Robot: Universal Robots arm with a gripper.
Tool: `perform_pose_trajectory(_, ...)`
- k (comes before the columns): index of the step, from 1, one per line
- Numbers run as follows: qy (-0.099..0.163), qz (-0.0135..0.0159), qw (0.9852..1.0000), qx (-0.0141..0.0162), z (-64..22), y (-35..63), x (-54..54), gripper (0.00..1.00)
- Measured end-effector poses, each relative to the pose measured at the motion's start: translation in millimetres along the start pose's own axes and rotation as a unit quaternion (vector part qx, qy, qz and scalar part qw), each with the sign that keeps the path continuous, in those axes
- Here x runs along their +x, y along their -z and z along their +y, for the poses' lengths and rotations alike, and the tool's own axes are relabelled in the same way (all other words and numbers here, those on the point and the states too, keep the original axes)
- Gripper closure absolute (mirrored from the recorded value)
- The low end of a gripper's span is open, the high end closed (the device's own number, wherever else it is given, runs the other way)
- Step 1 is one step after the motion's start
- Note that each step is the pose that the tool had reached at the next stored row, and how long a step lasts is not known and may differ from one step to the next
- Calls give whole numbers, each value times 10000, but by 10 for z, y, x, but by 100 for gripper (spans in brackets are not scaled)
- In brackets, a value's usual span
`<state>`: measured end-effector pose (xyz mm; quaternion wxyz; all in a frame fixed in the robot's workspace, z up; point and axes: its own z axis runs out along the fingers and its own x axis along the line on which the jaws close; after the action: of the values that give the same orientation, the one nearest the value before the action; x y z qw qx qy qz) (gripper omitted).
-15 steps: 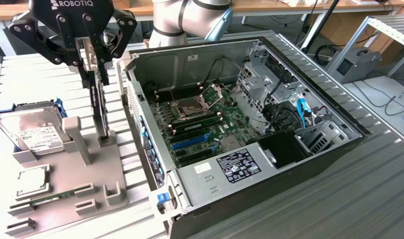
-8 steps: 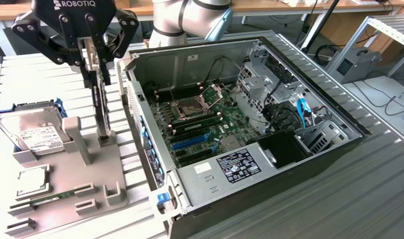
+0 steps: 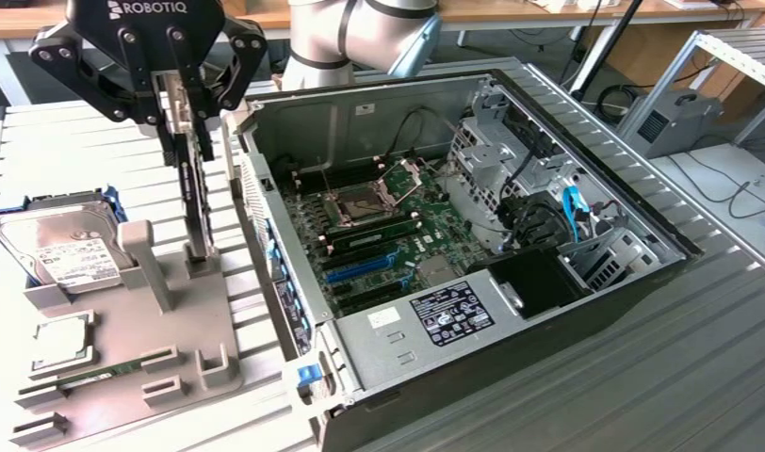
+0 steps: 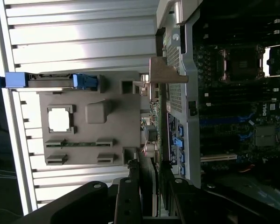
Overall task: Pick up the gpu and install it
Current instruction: 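Pick up the gpu and move the gpu toward the slot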
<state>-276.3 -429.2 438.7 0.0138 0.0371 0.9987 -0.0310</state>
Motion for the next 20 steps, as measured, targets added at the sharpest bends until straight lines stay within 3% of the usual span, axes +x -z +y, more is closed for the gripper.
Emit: perform_pose_trajectory(20, 0, 0, 10000, 1, 10, -22, -109, 71)
